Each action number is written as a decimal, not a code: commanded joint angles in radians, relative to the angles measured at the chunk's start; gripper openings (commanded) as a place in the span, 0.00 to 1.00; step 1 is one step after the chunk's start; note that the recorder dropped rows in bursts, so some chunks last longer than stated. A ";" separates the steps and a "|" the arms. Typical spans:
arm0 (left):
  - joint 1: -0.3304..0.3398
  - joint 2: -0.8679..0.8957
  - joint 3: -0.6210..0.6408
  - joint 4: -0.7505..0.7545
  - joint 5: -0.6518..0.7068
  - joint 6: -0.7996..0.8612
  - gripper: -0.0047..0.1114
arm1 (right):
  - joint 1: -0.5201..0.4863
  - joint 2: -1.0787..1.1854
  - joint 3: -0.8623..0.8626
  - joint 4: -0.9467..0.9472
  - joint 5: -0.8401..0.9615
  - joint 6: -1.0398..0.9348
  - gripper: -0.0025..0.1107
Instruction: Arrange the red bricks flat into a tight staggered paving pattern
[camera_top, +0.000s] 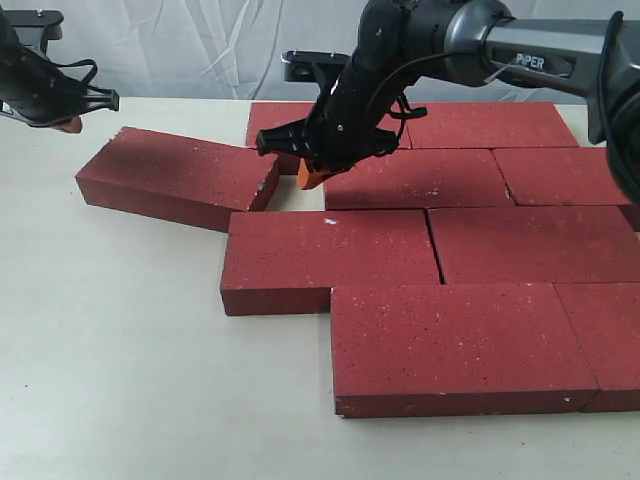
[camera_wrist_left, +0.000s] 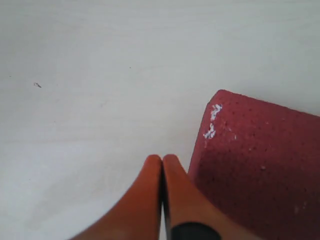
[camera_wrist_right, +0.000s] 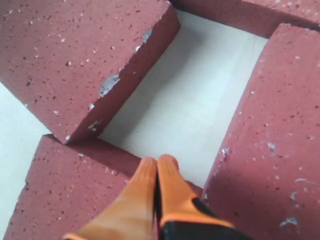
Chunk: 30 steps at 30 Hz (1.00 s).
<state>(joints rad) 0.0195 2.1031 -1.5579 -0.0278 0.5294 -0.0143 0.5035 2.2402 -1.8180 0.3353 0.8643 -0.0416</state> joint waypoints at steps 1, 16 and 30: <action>0.017 0.029 -0.054 -0.015 0.015 0.000 0.04 | -0.002 0.020 -0.001 0.018 -0.021 0.000 0.01; 0.048 0.111 -0.086 -0.095 0.025 0.038 0.04 | 0.016 0.043 -0.001 0.092 -0.075 -0.006 0.01; 0.048 0.158 -0.086 -0.099 0.079 0.040 0.04 | 0.055 0.043 -0.001 0.092 -0.157 -0.007 0.01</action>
<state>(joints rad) 0.0676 2.2445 -1.6407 -0.1097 0.5965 0.0259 0.5507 2.2861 -1.8180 0.4309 0.7178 -0.0416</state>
